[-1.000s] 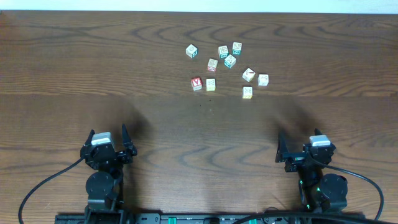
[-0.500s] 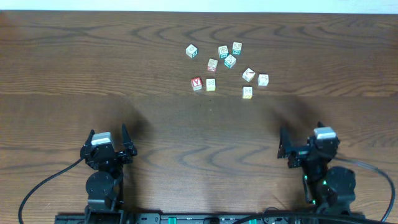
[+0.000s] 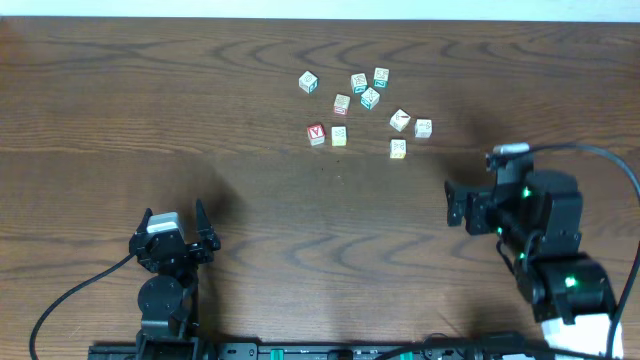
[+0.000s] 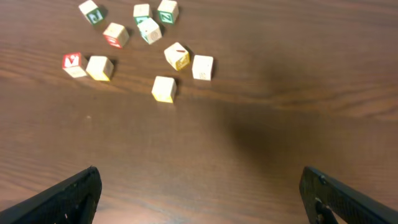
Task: Lift 5 blocks
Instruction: 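Reach the right gripper to the rabbit-picture block and close on it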
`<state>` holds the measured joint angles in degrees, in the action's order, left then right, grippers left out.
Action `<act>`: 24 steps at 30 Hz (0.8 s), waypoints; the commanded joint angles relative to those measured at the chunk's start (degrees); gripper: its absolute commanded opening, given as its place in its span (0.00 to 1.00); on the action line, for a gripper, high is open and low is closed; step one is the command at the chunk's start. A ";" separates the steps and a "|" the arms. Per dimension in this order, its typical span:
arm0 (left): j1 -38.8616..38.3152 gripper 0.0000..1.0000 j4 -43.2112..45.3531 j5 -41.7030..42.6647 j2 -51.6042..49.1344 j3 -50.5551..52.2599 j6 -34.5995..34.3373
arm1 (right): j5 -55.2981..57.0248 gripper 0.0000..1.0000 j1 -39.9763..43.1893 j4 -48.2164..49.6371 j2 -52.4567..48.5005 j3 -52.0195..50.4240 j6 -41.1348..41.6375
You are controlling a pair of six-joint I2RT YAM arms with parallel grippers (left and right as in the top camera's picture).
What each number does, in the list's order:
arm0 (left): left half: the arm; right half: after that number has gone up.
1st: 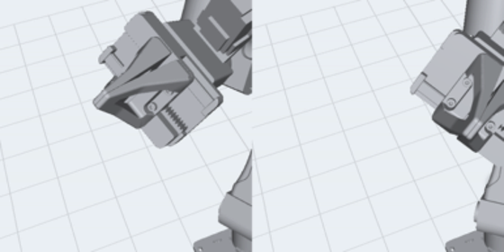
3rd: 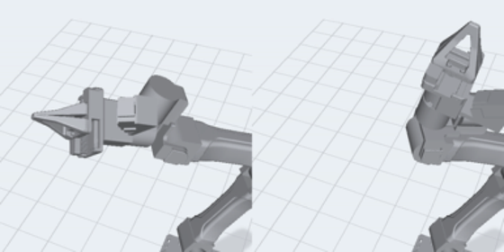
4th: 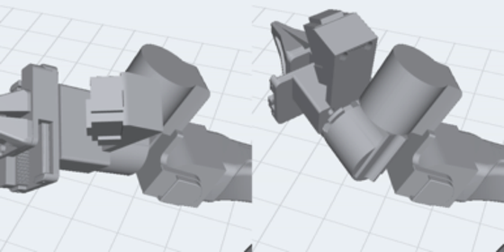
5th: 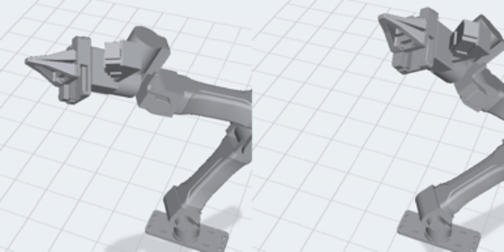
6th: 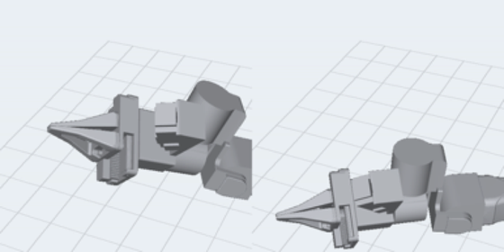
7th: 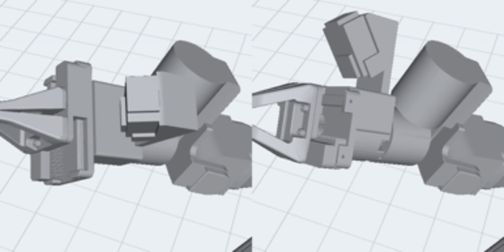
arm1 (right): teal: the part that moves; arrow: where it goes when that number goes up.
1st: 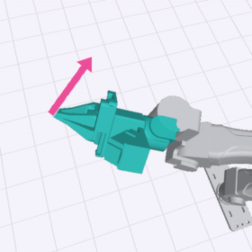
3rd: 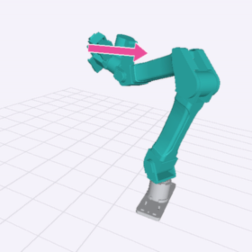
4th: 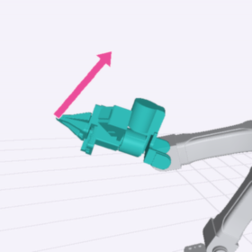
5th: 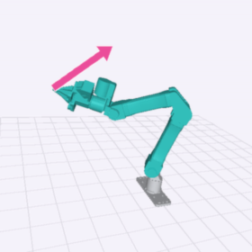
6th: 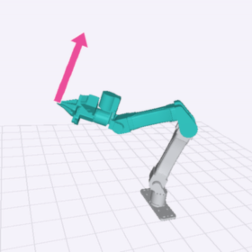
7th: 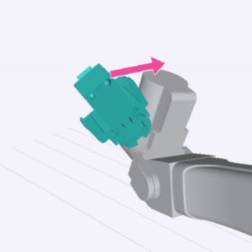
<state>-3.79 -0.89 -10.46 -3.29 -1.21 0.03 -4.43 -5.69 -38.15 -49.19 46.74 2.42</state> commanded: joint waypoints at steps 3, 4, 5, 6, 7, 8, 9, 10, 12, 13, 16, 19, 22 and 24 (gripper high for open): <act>0.22 0.83 -2.32 -0.68 -0.07 0.94 0.37 | -4.33 0.99 0.46 -1.16 -2.86 4.63 0.57; 0.22 0.83 -2.32 -0.68 -0.07 0.94 0.37 | -5.40 0.99 0.46 -1.33 -3.13 4.48 0.61; 0.22 0.84 -2.32 -0.68 -0.07 0.94 0.37 | -6.73 0.99 0.46 -1.40 -3.39 4.42 0.57; 0.22 0.83 -2.32 -0.68 -0.07 0.94 0.37 | -6.51 0.99 0.46 -1.16 -3.76 4.28 0.55; 0.22 0.83 -2.32 -0.68 -0.07 0.94 0.37 | -6.51 0.99 0.46 -0.26 -4.15 4.04 0.76; 0.22 0.83 -2.32 -0.68 -0.07 0.94 0.37 | -7.61 0.99 0.46 0.33 -4.61 4.00 1.92; 0.22 0.83 -2.32 -0.68 -0.07 0.94 0.37 | -9.31 0.99 0.44 1.18 -5.01 4.00 2.27; 0.22 0.84 -2.32 -0.68 -0.07 0.94 0.37 | -10.54 0.99 0.44 1.73 -5.42 4.02 1.55; 0.22 0.83 -2.32 -0.68 -0.07 0.94 0.37 | -10.10 0.99 0.46 2.01 -6.32 4.04 0.52; 0.22 0.84 -2.32 -0.68 -0.07 0.94 0.37 | -9.51 0.99 0.44 2.19 -7.06 4.04 0.55; 0.22 0.83 -2.32 -0.68 -0.07 0.94 0.37 | -8.66 0.99 0.46 2.40 -10.34 4.17 0.63; 0.22 0.83 -2.32 -0.68 -0.07 0.94 0.37 | -7.28 0.99 0.46 2.40 -15.34 4.72 1.90; 0.22 0.83 -2.32 -0.68 -0.07 0.94 0.37 | -6.56 0.99 0.44 2.38 -20.81 5.86 1.81; 0.22 0.83 -2.32 -0.68 -0.07 0.94 0.37 | -6.62 0.99 0.44 2.80 -23.26 6.58 1.86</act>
<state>-3.79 -0.89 -10.46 -3.29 -1.21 0.05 -12.08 -5.69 -35.70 -70.35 50.96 3.49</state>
